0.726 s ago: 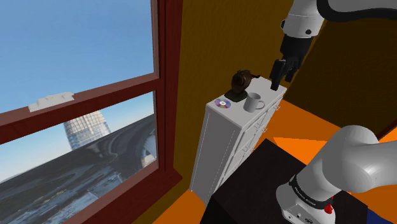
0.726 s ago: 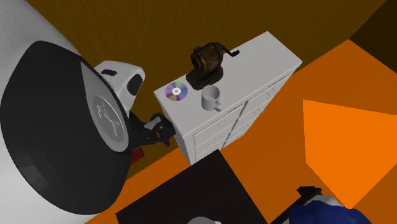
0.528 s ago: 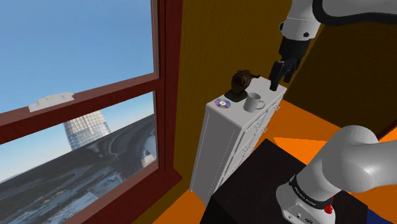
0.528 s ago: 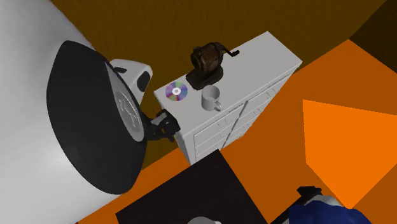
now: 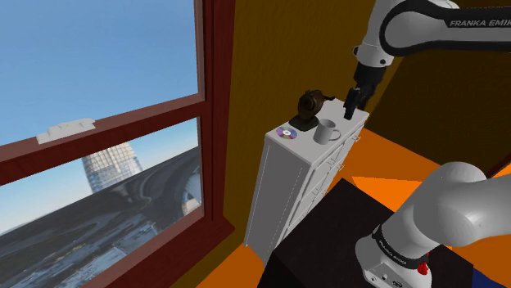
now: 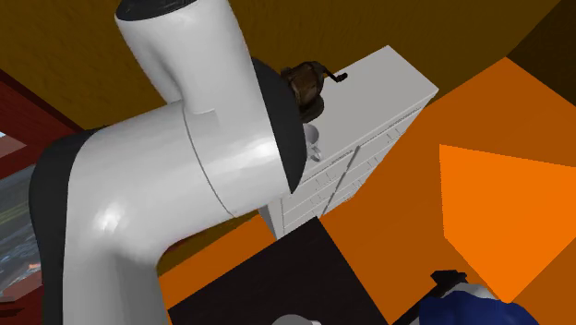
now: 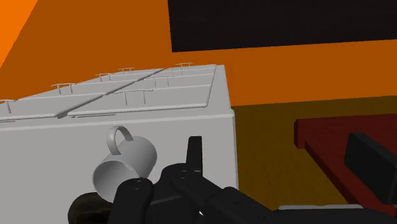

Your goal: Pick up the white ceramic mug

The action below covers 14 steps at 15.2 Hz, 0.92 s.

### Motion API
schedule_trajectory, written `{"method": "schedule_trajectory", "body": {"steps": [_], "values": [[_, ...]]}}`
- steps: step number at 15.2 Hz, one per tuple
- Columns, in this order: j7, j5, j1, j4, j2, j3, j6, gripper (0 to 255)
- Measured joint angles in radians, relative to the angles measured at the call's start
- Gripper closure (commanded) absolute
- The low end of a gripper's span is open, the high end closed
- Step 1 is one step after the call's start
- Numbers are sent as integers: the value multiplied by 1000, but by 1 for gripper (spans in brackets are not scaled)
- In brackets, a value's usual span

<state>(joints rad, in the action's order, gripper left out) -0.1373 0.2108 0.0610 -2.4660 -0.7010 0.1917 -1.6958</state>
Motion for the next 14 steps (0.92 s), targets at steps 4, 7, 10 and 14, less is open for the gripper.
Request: {"method": "schedule_trajectory", "body": {"steps": [4,7,10,14], "values": [[-93,31,7,11,91,82,-99,0],[-174,46,10,26,181,153,-188,0],[-255,42,6,57,277,217,-266,0],[-374,4,-5,113,424,299,-366,0]]}}
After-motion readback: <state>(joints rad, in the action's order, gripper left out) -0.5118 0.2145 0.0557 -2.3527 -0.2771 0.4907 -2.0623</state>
